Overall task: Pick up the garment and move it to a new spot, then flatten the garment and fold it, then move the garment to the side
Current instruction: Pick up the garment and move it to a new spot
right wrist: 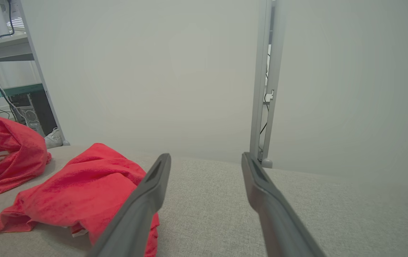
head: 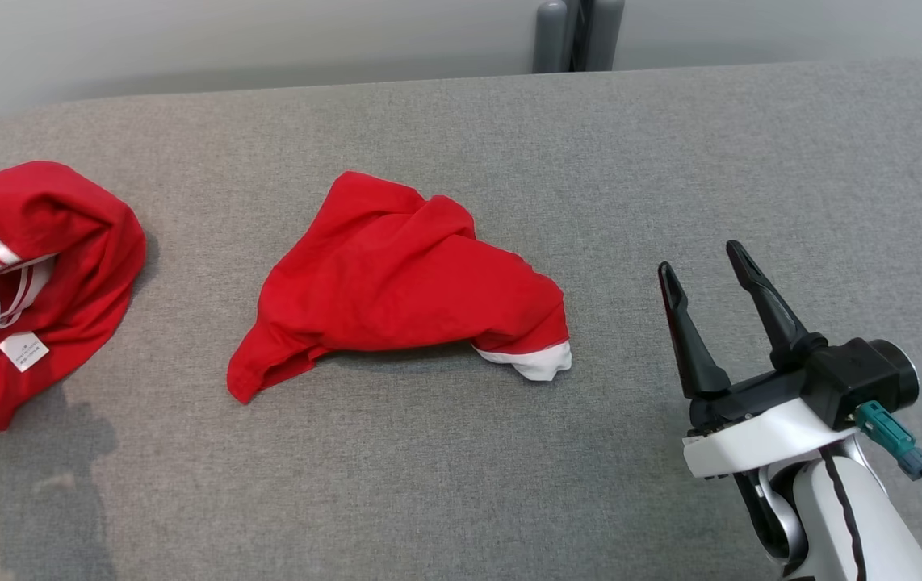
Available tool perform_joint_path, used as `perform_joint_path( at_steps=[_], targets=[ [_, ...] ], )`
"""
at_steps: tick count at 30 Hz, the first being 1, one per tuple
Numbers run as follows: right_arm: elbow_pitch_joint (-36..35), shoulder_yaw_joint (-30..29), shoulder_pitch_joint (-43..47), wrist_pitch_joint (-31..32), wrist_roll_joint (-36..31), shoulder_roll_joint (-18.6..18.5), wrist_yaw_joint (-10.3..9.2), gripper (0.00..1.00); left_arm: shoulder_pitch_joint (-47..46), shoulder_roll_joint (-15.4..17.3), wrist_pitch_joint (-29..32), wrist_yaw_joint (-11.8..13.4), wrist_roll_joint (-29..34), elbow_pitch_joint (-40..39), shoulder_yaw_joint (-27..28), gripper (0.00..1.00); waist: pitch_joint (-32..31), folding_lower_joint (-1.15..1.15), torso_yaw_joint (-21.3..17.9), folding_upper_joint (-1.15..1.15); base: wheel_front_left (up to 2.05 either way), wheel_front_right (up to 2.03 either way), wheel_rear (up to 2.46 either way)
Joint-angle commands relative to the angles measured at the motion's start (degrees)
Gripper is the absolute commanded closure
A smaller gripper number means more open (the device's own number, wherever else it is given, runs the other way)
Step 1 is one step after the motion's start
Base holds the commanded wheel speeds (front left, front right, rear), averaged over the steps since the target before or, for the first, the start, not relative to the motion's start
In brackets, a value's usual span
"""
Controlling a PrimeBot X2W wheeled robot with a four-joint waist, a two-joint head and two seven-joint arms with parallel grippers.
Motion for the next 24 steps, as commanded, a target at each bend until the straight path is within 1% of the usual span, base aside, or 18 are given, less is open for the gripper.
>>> perform_joint_path(
  at_steps=[1,5,8,13,14,15,17,18,24],
  targets=[
    [0.0,0.2,-0.7,-0.1,-0.4,-0.3,-0.02,0.00,0.4,-0.5,-1.2,0.7,-0.2,1.2,0.3,0.00,-0.2,0.00,0.3,0.00,0.00,0.00,0.00],
    [-0.2,0.1,-0.5,-0.1,-0.7,-0.3,-0.02,0.00,-0.3,-1.1,-4.0,0.8,0.3,2.6,0.0,0.00,-0.8,0.00,0.9,0.00,0.00,0.00,0.00],
    [-0.6,0.1,0.0,-0.1,-1.1,-0.3,-0.02,0.00,-1.5,-2.0,-6.4,0.4,-0.5,1.5,0.5,0.00,-1.6,0.00,1.5,0.00,0.00,0.00,0.00],
    [-2.4,-1.4,1.9,-0.1,-0.6,-0.3,-0.02,0.00,-0.6,-3.8,-10.3,-0.5,0.1,-5.4,0.4,0.00,-3.8,0.00,2.7,0.00,0.00,0.00,0.00],
    [-2.6,-1.8,2.1,-0.1,-0.9,-0.3,-0.02,0.00,0.2,-4.3,-10.7,-0.3,0.6,-7.2,0.2,0.00,-4.3,0.00,2.9,0.00,0.00,0.00,0.00],
    [-2.6,-1.8,2.1,-0.1,-0.9,-0.3,-0.02,0.00,0.2,-4.3,-10.7,-0.3,0.6,-7.2,0.2,0.00,-4.3,0.00,2.9,0.00,0.00,0.00,0.00],
    [-2.9,-2.4,2.8,-0.1,-1.6,-0.3,-0.02,0.00,2.4,-4.9,-11.3,2.2,2.6,-10.7,-0.2,0.00,-5.3,0.00,3.4,0.00,0.00,0.00,0.00],
    [-3.0,-2.7,3.2,-0.1,-1.7,-0.3,-0.02,0.00,3.5,-5.2,-11.6,3.0,4.0,-13.0,-0.8,0.00,-5.8,0.00,3.6,0.00,0.00,0.00,0.00],
    [-4.9,-3.4,5.2,-0.1,-2.0,-0.3,-0.02,0.00,14.2,-10.5,-12.0,6.2,8.5,-27.7,-1.4,0.00,-7.6,0.00,4.2,0.00,0.00,0.00,0.00]
  ],
)
